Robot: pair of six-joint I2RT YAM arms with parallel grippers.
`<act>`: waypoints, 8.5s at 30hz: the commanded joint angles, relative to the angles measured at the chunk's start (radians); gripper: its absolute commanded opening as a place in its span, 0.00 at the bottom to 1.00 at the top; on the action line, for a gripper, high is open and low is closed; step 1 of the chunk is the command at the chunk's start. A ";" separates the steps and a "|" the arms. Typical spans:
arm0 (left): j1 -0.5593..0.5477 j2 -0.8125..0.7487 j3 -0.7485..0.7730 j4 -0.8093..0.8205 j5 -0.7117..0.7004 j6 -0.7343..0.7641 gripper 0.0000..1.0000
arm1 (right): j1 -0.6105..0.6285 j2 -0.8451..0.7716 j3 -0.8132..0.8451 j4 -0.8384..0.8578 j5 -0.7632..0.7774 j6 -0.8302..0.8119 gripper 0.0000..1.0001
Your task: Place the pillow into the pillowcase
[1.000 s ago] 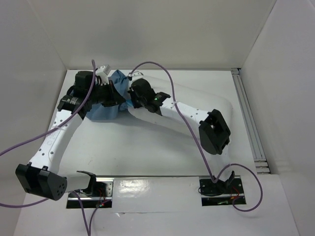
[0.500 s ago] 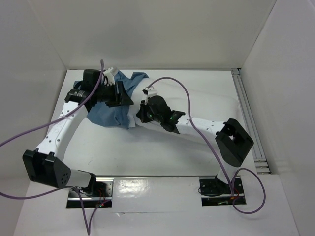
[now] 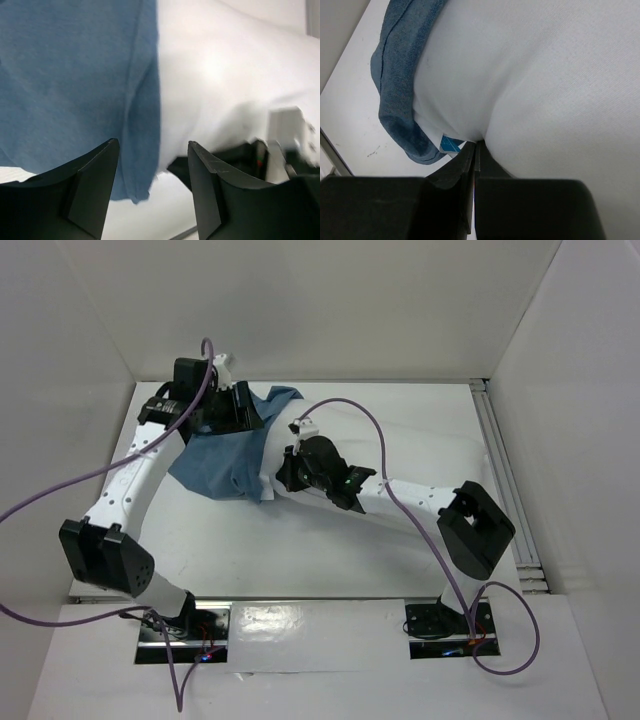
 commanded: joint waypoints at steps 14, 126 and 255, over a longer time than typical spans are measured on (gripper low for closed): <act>-0.006 0.196 0.104 0.046 -0.012 0.016 0.04 | -0.002 -0.018 0.020 0.020 0.014 -0.031 0.00; -0.391 0.438 0.611 -0.430 -0.654 -0.108 0.76 | -0.013 -0.519 -0.097 -0.488 0.112 0.093 0.00; -0.137 0.627 0.488 -0.313 -0.521 -0.096 0.00 | -0.425 -0.014 0.354 -0.464 -0.615 -0.326 0.00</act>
